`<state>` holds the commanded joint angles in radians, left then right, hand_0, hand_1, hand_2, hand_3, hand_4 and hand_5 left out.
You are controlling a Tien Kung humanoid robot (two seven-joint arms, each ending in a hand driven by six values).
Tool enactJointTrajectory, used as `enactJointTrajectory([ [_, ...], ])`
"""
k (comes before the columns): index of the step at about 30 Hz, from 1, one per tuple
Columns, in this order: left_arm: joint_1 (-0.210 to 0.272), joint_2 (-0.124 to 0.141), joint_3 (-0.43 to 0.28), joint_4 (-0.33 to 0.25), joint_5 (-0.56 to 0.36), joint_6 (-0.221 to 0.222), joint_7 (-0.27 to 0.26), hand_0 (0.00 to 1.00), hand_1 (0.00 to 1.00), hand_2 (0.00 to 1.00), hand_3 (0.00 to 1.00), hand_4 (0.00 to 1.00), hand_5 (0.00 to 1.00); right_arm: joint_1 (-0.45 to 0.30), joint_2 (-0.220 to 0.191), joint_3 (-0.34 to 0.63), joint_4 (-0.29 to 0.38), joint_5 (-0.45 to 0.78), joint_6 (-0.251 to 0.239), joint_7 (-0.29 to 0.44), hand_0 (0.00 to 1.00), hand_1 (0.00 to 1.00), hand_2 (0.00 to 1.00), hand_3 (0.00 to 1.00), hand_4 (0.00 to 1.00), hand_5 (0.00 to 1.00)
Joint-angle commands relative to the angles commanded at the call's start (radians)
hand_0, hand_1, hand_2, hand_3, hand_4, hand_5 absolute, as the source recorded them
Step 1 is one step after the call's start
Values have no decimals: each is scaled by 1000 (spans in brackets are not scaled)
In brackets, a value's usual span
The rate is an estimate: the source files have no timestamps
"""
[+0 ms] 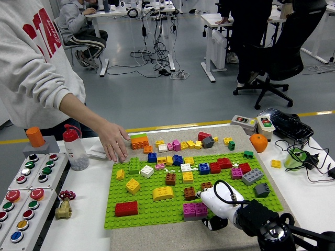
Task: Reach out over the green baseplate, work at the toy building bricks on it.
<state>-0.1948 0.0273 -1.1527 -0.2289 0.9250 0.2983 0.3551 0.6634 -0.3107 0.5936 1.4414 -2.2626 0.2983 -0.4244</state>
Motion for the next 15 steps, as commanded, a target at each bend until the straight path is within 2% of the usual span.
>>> enactJointTrajectory([
  [2,0,0,0,0,0,0,0,631,594,600,392,341,975,-1,-2,2,3,-4,-4,2,542,624,808,906,692,448],
  [3,0,0,0,0,0,0,0,628,593,600,392,338,972,-2,-3,4,6,-6,-6,3,611,680,895,939,713,459],
  [13,0,0,-2,0,2,-1,0,628,593,601,392,338,971,-29,-33,42,63,-6,-37,5,640,699,926,966,719,465],
  [14,0,0,-2,1,3,-1,0,628,593,601,392,338,970,-36,-40,49,75,-6,-41,6,761,772,959,989,723,469],
  [15,0,0,-2,1,3,-1,0,628,593,601,392,338,970,-45,-49,57,90,-6,-49,6,761,772,959,989,723,469],
])
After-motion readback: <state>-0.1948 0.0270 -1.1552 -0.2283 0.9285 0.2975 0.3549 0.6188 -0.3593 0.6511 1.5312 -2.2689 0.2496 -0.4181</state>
